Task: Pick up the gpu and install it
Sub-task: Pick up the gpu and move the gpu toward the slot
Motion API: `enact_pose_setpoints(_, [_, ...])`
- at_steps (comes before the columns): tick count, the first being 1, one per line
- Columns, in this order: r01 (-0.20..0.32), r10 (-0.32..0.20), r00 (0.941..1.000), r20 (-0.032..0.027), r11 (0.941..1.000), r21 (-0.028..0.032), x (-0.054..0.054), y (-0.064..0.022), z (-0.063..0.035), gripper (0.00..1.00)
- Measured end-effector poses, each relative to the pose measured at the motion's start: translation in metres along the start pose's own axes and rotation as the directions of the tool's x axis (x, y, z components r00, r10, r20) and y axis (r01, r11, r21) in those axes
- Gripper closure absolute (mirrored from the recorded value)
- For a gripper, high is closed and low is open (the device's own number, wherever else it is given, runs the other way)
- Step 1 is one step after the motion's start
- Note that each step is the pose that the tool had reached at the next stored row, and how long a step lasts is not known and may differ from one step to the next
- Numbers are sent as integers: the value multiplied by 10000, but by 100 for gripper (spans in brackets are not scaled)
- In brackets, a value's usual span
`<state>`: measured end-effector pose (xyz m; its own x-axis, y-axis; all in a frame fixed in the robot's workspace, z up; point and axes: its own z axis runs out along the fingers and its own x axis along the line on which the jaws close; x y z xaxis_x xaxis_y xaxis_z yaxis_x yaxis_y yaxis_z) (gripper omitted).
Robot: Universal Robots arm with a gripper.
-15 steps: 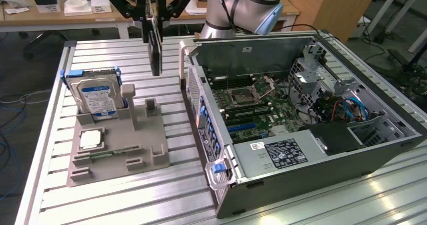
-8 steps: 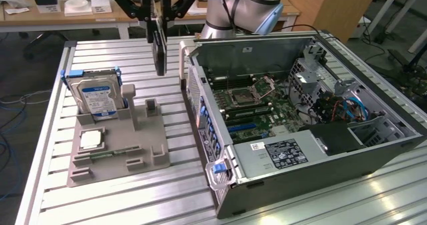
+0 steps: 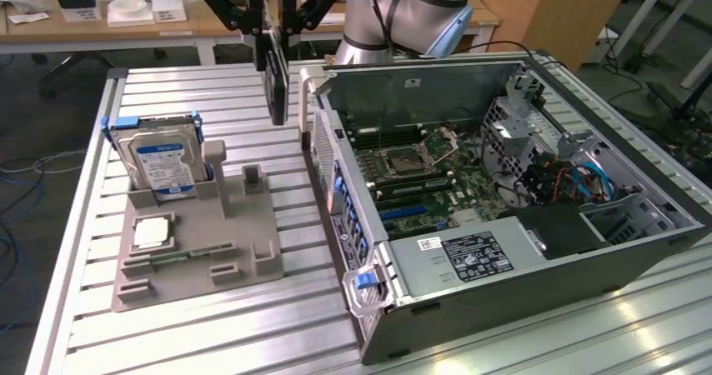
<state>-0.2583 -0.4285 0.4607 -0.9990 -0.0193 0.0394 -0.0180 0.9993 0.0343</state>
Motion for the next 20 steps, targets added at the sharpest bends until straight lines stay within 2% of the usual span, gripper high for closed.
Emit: enact_pose_setpoints(20, [0, 0, 10000, 1, 10000, 0, -237, -4, -8, 73])
